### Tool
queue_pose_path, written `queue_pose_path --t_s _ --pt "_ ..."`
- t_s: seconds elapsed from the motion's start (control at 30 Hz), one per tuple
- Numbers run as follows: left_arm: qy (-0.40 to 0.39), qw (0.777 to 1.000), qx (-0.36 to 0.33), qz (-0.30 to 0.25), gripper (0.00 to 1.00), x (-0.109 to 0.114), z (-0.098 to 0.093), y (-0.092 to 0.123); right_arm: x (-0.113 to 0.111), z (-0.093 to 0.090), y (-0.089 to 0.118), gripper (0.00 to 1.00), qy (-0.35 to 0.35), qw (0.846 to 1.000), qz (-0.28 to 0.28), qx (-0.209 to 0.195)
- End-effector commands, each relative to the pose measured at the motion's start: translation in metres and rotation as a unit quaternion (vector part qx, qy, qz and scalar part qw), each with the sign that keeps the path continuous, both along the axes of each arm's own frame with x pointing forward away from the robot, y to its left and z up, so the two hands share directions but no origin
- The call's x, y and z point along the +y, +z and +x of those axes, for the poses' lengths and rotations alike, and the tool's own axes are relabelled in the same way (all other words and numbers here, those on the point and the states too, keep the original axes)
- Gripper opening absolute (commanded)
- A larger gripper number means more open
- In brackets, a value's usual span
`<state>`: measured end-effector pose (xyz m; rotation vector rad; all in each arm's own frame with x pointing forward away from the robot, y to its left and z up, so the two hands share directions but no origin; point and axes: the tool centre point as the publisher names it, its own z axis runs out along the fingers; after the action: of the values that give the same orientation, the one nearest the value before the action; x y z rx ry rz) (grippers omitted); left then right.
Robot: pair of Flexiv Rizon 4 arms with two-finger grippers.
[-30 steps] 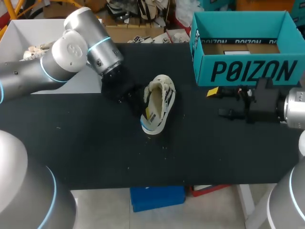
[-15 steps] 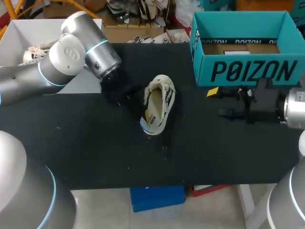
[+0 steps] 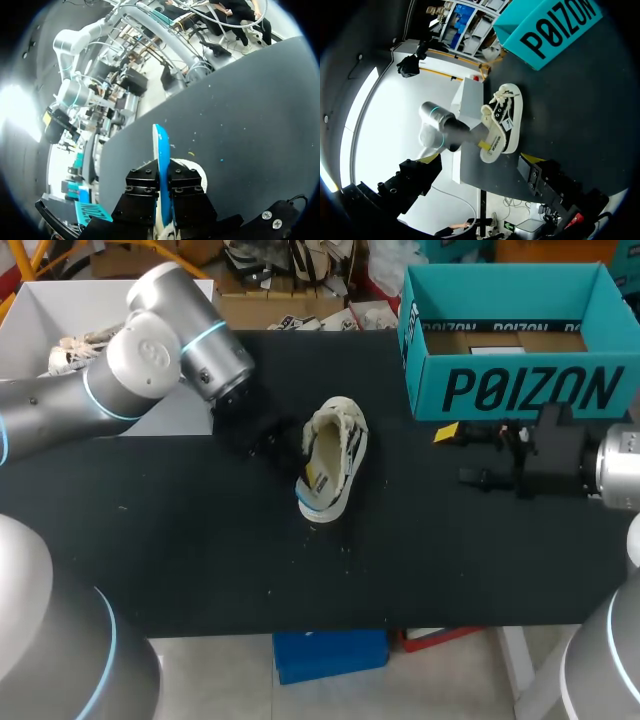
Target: Take the shoe out of the shoebox, open the shoe tongue, remove and reinsert the insole, then place the shoe into the shoebox
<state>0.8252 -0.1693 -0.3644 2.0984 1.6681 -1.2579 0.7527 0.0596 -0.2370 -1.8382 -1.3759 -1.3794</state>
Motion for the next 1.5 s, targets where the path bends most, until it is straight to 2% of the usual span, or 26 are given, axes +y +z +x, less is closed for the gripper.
queue_pose_path --t_s 0.03,0.67,1.13,1.17,1.2,1.23,1.27,1.3,1.33,1.37,1.5 --pt "-0.001 1.0 -0.003 0.005 0.0 -0.005 0.007 -0.003 0.001 0.0 0.0 1.0 0.0 1.0 -0.001 0.001" --pt "0.045 0.998 -0.012 0.041 0.0 -0.005 0.032 -0.01 0.001 0.0 0.0 1.0 0.0 1.0 -0.001 0.001" --pt "0.066 0.995 -0.017 0.07 0.01 -0.006 0.036 -0.016 0.001 0.0 0.0 1.0 0.0 1.0 -0.001 0.001" --pt "0.067 0.995 -0.017 0.07 0.12 -0.005 0.036 -0.015 0.001 0.0 0.0 1.0 0.0 1.0 -0.001 0.001" --pt "0.067 0.995 -0.018 0.067 0.29 -0.004 0.035 -0.013 0.001 0.0 0.0 1.0 0.0 1.0 -0.001 0.001" --pt "0.067 0.996 -0.018 0.063 0.47 -0.003 0.034 -0.011 0.001 0.0 0.0 1.0 0.0 1.0 -0.001 0.001" --pt "0.067 0.996 -0.018 0.06 0.73 -0.002 0.031 -0.007 0.001 0.0 0.0 1.0 0.0 1.0 -0.001 0.001" --pt "0.066 0.996 -0.019 0.056 0.89 -0.001 0.028 -0.004 0.001 0.0 0.0 1.0 0.0 1.0 -0.001 0.001" --pt "0.064 0.996 -0.02 0.053 0.95 0.0 0.027 -0.003 0.001 0.0 0.0 1.0 0.0 1.0 -0.001 0.001" --pt "0.064 0.997 -0.02 0.049 0.95 0.001 0.025 -0.001 0.001 0.0 0.0 1.0 0.0 1.0 -0.001 0.001" --pt "0.06 0.997 -0.019 0.041 0.9 0.005 0.016 0.006 0.001 0.0 0.0 1.0 0.0 1.0 -0.001 0.001"
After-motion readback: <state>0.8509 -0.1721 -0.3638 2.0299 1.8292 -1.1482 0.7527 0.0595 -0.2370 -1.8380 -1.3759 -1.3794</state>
